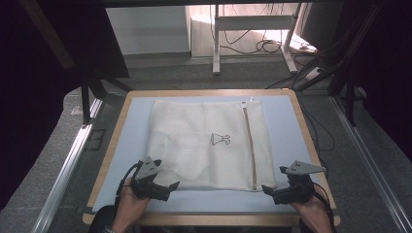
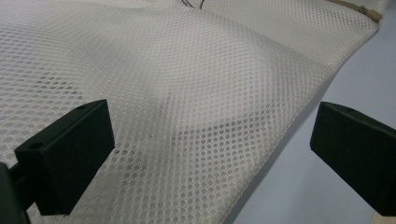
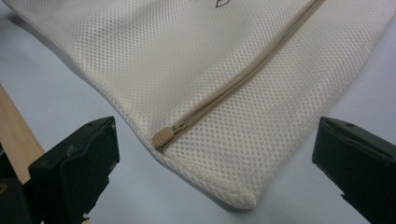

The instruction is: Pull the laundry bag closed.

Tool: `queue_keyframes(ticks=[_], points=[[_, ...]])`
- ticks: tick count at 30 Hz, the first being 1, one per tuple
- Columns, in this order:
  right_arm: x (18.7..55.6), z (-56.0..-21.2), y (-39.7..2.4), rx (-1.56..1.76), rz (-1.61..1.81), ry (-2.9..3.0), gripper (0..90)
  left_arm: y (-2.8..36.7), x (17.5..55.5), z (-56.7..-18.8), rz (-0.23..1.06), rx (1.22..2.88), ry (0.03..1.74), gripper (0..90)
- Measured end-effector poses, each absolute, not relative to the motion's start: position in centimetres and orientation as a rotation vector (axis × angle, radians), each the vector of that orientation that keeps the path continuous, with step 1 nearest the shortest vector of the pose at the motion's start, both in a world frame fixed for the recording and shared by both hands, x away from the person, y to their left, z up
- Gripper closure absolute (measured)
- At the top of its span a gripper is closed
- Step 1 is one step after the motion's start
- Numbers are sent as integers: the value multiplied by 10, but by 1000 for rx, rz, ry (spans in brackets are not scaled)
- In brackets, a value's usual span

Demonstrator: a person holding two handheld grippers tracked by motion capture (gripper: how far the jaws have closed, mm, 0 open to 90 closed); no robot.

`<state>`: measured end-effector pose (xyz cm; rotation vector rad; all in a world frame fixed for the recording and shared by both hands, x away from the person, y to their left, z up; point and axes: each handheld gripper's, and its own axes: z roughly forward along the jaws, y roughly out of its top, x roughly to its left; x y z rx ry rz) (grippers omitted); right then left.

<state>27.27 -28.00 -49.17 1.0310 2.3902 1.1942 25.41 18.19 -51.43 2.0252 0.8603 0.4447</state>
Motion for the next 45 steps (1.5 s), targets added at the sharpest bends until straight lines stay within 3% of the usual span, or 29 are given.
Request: queue_keyframes(ticks=[15,39,45], points=[[274,-494,-275,991,1203,2450,44,179,255,-517,439,2054,861,0],[277,-496,-260,978,1026,2444,9,179,256,-518,433,2066,863,0],[275,-497,-252,921,914,2465,74,178,256,-519,434,2070,864,0]])
